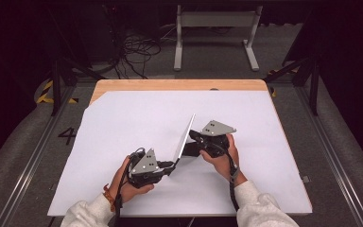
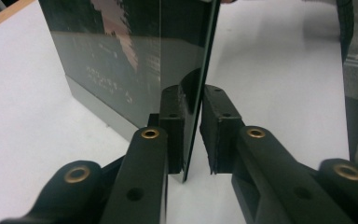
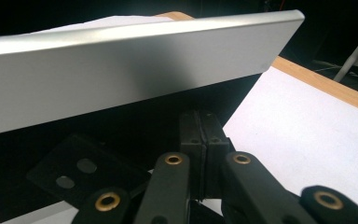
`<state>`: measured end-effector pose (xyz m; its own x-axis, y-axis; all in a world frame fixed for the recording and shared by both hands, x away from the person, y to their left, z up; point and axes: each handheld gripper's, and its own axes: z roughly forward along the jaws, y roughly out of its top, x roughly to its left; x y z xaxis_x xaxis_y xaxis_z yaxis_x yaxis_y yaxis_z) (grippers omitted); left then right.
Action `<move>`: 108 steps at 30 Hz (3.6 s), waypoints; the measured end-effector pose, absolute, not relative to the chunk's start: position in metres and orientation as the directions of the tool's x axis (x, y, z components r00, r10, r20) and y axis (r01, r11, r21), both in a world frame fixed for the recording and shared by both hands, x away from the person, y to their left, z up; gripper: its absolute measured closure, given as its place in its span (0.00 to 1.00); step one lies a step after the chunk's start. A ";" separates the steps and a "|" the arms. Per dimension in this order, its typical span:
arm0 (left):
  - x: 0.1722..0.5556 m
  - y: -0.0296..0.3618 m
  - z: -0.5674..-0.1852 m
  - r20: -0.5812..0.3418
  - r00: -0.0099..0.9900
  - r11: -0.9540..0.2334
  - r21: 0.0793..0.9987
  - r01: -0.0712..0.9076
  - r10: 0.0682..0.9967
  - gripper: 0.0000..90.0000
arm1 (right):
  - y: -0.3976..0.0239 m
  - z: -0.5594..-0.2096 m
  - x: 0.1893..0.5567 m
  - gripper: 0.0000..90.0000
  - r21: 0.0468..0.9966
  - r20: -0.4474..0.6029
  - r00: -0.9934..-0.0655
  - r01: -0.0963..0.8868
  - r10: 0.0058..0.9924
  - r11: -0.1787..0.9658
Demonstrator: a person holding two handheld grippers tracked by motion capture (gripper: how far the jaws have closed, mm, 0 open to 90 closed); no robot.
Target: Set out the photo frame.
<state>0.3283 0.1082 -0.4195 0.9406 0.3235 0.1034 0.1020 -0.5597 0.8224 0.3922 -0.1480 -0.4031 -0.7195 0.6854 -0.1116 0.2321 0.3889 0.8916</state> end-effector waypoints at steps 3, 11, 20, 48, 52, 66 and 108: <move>0.326 0.110 -0.423 0.103 0.943 -0.573 0.813 0.104 0.317 0.91 | -0.148 -0.402 0.389 1.00 0.894 -0.112 -0.727 0.225 0.677 0.389; 0.329 0.106 -0.427 0.100 0.943 -0.582 0.805 0.111 0.318 0.92 | -0.146 -0.405 0.388 1.00 0.889 -0.113 -0.739 0.224 0.664 0.401; 0.329 0.096 -0.428 0.106 0.948 -0.591 0.801 0.097 0.300 0.92 | -0.146 -0.407 0.394 1.00 0.894 -0.104 -0.758 0.213 0.644 0.395; 0.331 0.096 -0.437 0.090 0.961 -0.617 0.781 0.094 0.260 0.93 | -0.188 -0.394 0.335 0.94 0.890 -0.121 -0.760 0.202 0.638 0.409; 0.332 0.093 -0.439 0.090 0.960 -0.617 0.781 0.097 0.265 0.91 | -0.194 -0.396 0.317 0.93 0.890 -0.108 -0.774 0.204 0.624 0.407; 0.330 0.086 -0.443 0.058 0.960 -0.591 0.798 0.119 0.273 0.91 | -0.189 -0.406 0.296 0.84 0.873 -0.110 -0.795 0.210 0.597 0.440; 0.330 0.061 -0.448 0.076 0.967 -0.595 0.799 0.088 0.245 0.90 | -0.159 -0.415 0.300 0.65 0.897 -0.083 -0.748 0.233 0.659 0.376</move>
